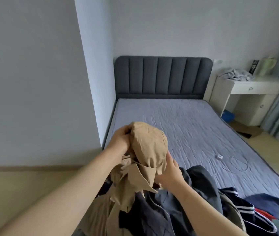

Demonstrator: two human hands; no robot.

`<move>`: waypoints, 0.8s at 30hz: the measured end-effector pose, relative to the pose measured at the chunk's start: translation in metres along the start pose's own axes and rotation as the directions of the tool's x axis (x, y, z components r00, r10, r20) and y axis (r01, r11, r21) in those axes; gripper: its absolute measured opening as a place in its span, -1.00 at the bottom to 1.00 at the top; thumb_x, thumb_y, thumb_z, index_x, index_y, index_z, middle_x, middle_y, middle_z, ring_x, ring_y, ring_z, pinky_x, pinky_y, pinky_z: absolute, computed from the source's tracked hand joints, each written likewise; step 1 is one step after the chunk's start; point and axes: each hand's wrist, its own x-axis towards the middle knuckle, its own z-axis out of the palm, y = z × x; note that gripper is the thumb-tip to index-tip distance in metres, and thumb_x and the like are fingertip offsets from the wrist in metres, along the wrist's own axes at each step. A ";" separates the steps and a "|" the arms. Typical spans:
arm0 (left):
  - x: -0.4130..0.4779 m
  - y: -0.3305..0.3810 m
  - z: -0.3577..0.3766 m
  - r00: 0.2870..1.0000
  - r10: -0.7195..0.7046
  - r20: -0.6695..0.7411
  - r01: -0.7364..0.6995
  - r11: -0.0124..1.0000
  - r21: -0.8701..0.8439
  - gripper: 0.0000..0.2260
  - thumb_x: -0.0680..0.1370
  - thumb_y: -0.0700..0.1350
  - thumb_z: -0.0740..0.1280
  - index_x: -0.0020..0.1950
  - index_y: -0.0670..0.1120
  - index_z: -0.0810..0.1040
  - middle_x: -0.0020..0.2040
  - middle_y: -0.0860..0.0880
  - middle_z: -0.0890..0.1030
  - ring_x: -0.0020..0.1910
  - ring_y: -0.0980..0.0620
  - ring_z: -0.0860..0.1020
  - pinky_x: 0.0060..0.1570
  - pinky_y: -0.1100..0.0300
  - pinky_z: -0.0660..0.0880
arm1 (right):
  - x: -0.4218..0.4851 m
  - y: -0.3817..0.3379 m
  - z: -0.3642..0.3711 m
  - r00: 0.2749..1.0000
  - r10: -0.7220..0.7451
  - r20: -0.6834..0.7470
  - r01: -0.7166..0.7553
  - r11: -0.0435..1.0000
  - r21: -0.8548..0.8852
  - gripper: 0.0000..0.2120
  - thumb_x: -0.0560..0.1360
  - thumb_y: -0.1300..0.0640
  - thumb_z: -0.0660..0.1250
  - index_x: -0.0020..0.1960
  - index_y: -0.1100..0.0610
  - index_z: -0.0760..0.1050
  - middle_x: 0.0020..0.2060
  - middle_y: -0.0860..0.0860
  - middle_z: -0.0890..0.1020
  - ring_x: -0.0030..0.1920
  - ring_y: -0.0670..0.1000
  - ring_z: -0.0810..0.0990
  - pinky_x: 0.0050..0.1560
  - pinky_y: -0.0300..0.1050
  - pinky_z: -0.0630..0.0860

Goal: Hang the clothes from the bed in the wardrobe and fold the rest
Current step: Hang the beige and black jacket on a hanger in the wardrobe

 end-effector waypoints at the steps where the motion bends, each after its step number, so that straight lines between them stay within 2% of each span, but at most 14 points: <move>1: -0.004 0.015 -0.001 0.999 0.041 0.027 -0.041 0.999 -0.004 -0.72 0.55 -0.33 0.14 -0.01 -0.05 0.59 -0.04 -0.12 0.63 -0.07 -0.12 0.58 -0.11 0.08 0.50 | 0.002 -0.014 -0.003 1.000 -0.024 0.021 0.025 0.998 -0.053 -0.01 0.08 -0.30 0.26 0.47 -0.12 0.07 0.41 -0.07 0.25 0.44 0.08 0.17 0.32 0.01 0.22; 3: -0.006 0.040 -0.001 0.992 0.101 0.079 -0.099 0.994 -0.035 -0.72 0.55 -0.31 0.14 -0.09 -0.02 0.58 -0.13 -0.04 0.64 -0.14 -0.01 0.59 -0.17 0.17 0.53 | 0.008 -0.037 -0.006 0.995 -0.077 0.070 0.086 0.987 -0.134 -0.11 0.10 -0.31 0.17 0.40 -0.06 0.24 0.39 -0.07 0.27 0.42 0.06 0.18 0.35 0.00 0.19; 4: -0.008 0.053 -0.004 0.987 0.127 0.103 -0.121 0.991 -0.065 -0.73 0.56 -0.29 0.15 -0.13 -0.01 0.58 -0.20 0.00 0.64 -0.20 0.04 0.58 -0.24 0.23 0.52 | 0.010 -0.049 -0.008 0.992 -0.101 0.082 0.109 0.988 -0.106 -0.25 0.16 -0.26 0.18 0.31 -0.02 0.35 0.32 -0.04 0.35 0.36 0.08 0.28 0.33 0.02 0.25; 5: -0.009 0.066 -0.008 0.982 0.150 0.118 -0.139 0.985 -0.102 -0.75 0.57 -0.26 0.17 -0.16 -0.02 0.58 -0.27 0.02 0.63 -0.26 0.07 0.57 -0.31 0.28 0.51 | 0.012 -0.060 -0.009 0.989 -0.125 0.074 0.127 0.991 -0.027 -0.46 0.26 -0.18 0.24 0.18 0.02 0.42 0.20 -0.01 0.45 0.23 0.08 0.39 0.26 0.04 0.34; 7: -0.007 0.087 -0.015 0.972 0.195 0.134 -0.167 0.966 -0.195 -0.78 0.57 -0.23 0.19 -0.16 -0.05 0.58 -0.31 0.00 0.61 -0.30 0.06 0.56 -0.31 0.27 0.50 | 0.017 -0.083 -0.014 0.986 -0.167 0.001 0.165 0.977 0.137 -0.91 0.47 0.10 0.26 -0.04 0.08 0.44 -0.08 0.00 0.54 0.01 0.04 0.48 0.03 -0.08 0.48; 8: -0.006 0.097 -0.020 0.964 0.225 0.140 -0.191 0.956 -0.220 -0.79 0.58 -0.22 0.19 -0.15 -0.06 0.59 -0.31 -0.01 0.61 -0.29 0.05 0.57 -0.29 0.24 0.50 | 0.019 -0.094 -0.017 0.985 -0.165 -0.043 0.170 0.971 0.169 -0.95 0.51 0.21 0.23 -0.10 0.09 0.40 -0.15 0.00 0.54 -0.05 0.04 0.49 -0.07 -0.13 0.48; 10: 0.001 0.110 -0.032 0.950 0.281 0.134 -0.247 0.943 -0.224 -0.81 0.59 -0.21 0.18 -0.09 -0.08 0.59 -0.33 0.03 0.63 -0.33 0.08 0.59 -0.34 0.26 0.53 | 0.022 -0.115 -0.026 0.983 -0.138 -0.122 0.167 0.947 0.274 -0.90 0.50 0.29 0.19 -0.11 0.10 0.37 -0.19 0.01 0.50 -0.12 0.06 0.48 -0.10 -0.03 0.46; 12: 0.006 0.117 -0.046 0.947 0.303 0.104 -0.281 0.942 -0.184 -0.82 0.59 -0.21 0.16 -0.01 -0.11 0.56 -0.39 0.08 0.61 -0.39 0.13 0.57 -0.42 0.30 0.48 | 0.024 -0.132 -0.034 0.976 -0.129 -0.176 0.196 0.871 0.451 -0.85 0.52 0.26 0.15 0.07 0.14 0.40 -0.18 0.01 0.50 -0.12 0.08 0.48 -0.02 0.07 0.46; 14: 0.011 0.119 -0.059 0.962 0.267 0.058 -0.256 0.955 -0.152 -0.81 0.59 -0.23 0.17 0.03 -0.10 0.58 -0.33 0.04 0.61 -0.30 0.07 0.56 -0.34 0.27 0.46 | 0.027 -0.148 -0.039 0.962 -0.153 -0.228 0.258 0.789 0.557 -0.78 0.56 0.22 0.17 0.19 0.10 0.39 -0.10 -0.02 0.54 -0.08 0.05 0.52 0.02 0.07 0.51; 16: 0.013 0.121 -0.070 0.978 0.206 -0.003 -0.204 0.965 -0.163 -0.80 0.58 -0.23 0.18 -0.03 -0.06 0.59 -0.22 -0.02 0.62 -0.19 0.00 0.57 -0.24 0.22 0.48 | 0.030 -0.166 -0.039 0.960 -0.158 -0.231 0.271 0.730 0.627 -0.90 0.58 0.12 0.18 0.07 0.04 0.43 -0.09 0.00 0.57 -0.11 0.02 0.54 -0.03 0.01 0.54; 19: 0.012 0.126 -0.087 0.987 0.156 -0.042 -0.161 0.970 -0.182 -0.84 0.58 -0.17 0.21 -0.08 -0.07 0.59 -0.16 -0.08 0.61 -0.15 -0.06 0.57 -0.05 0.08 0.53 | 0.030 -0.200 -0.032 0.964 -0.183 -0.191 0.265 0.692 0.672 -0.93 0.58 0.17 0.18 -0.04 0.06 0.42 -0.14 0.04 0.56 -0.13 0.02 0.51 -0.01 0.02 0.50; 21: 0.010 0.136 -0.101 0.985 0.163 -0.059 -0.171 0.967 -0.187 -0.83 0.58 -0.21 0.20 -0.14 -0.10 0.56 -0.18 -0.12 0.57 -0.16 -0.10 0.53 0.03 0.01 0.50 | 0.023 -0.222 -0.028 0.962 -0.261 -0.078 0.241 0.684 0.688 -0.89 0.58 0.12 0.19 -0.09 0.13 0.44 -0.32 0.12 0.52 -0.29 -0.04 0.49 -0.25 -0.15 0.51; 23: 0.009 0.147 -0.114 0.974 0.203 -0.101 -0.217 0.963 -0.161 -0.82 0.55 -0.26 0.23 -0.21 -0.13 0.56 -0.27 -0.12 0.56 -0.24 -0.09 0.52 -0.10 0.06 0.50 | 0.013 -0.235 -0.025 0.941 -0.331 0.070 0.212 0.738 0.641 -0.80 0.59 0.20 0.18 -0.17 0.26 0.42 -0.48 0.26 0.50 -0.51 -0.12 0.49 -0.52 -0.34 0.42; 24: 0.008 0.153 -0.120 0.966 0.235 -0.112 -0.248 0.960 -0.132 -0.82 0.53 -0.26 0.25 -0.24 -0.14 0.56 -0.32 -0.09 0.56 -0.30 -0.06 0.53 -0.18 0.12 0.51 | 0.011 -0.236 -0.021 0.929 -0.333 0.161 0.176 0.781 0.599 -0.77 0.58 0.26 0.15 -0.23 0.27 0.41 -0.58 0.19 0.51 -0.60 -0.16 0.49 -0.60 -0.39 0.38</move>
